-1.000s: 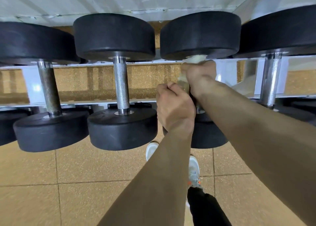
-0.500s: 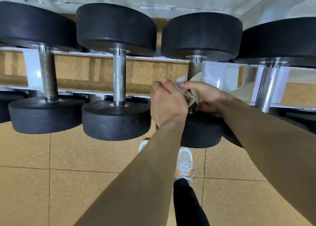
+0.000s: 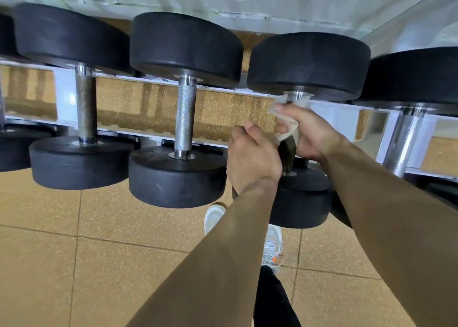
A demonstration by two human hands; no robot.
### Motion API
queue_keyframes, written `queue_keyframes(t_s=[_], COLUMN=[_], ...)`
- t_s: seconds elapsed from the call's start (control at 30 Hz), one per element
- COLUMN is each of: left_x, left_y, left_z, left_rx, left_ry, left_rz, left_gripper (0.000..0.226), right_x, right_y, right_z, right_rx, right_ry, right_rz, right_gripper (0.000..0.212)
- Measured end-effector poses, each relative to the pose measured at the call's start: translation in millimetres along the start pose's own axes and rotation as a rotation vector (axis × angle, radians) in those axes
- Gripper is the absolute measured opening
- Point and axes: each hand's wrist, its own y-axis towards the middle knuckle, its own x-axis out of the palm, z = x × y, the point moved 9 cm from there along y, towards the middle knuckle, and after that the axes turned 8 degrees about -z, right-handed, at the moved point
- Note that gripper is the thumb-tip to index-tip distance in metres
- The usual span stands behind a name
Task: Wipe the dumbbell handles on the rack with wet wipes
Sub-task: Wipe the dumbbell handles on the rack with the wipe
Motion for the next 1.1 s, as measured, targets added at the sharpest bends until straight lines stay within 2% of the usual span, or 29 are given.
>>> queue_keyframes(t_s=[0.07, 0.2, 0.37, 0.47, 0.57, 0.63, 0.7, 0.77, 0.8, 0.97, 1.1], left_x=[0, -1, -2, -2, -2, -3, -3, -4, -3, -3, -2], left_y=[1, 0, -1, -2, -2, -2, -2, -1, -1, -2, -3], left_z=[1, 0, 0, 0, -1, -1, -1, -1, -1, -1, 1], left_rx=[0.007, 0.005, 0.000, -0.004, -0.015, -0.010, -0.009, -0.008, -0.009, -0.016, -0.002], left_ry=[-0.009, -0.014, -0.024, -0.028, -0.037, -0.031, -0.026, -0.028, -0.031, -0.022, -0.005], left_rz=[0.007, 0.018, 0.034, 0.032, 0.032, 0.035, 0.039, 0.043, 0.042, 0.032, 0.024], left_gripper=[0.050, 0.048, 0.045, 0.045, 0.045, 0.046, 0.047, 0.046, 0.046, 0.045, 0.045], right_x=[-3, -5, -16, -16, -9, -8, -9, -4, -2, -8, -8], right_y=[0, -13, -29, -28, -18, -12, -5, -2, -3, -11, -33], right_z=[18, 39, 26, 19, -13, -27, -23, -4, 5, 30, 27], right_rx=[0.120, 0.177, 0.111, 0.062, -0.077, -0.154, -0.145, -0.005, 0.074, 0.178, 0.079], right_ry=[-0.026, -0.144, -0.485, -0.387, -0.309, -0.248, -0.188, -0.092, -0.082, -0.115, -0.397], right_rz=[-0.088, -0.094, 0.300, 0.540, 0.619, 0.543, 0.328, 0.066, -0.011, -0.034, 0.118], right_gripper=[0.030, 0.027, 0.024, 0.039, 0.037, 0.029, 0.028, 0.023, 0.023, 0.022, 0.007])
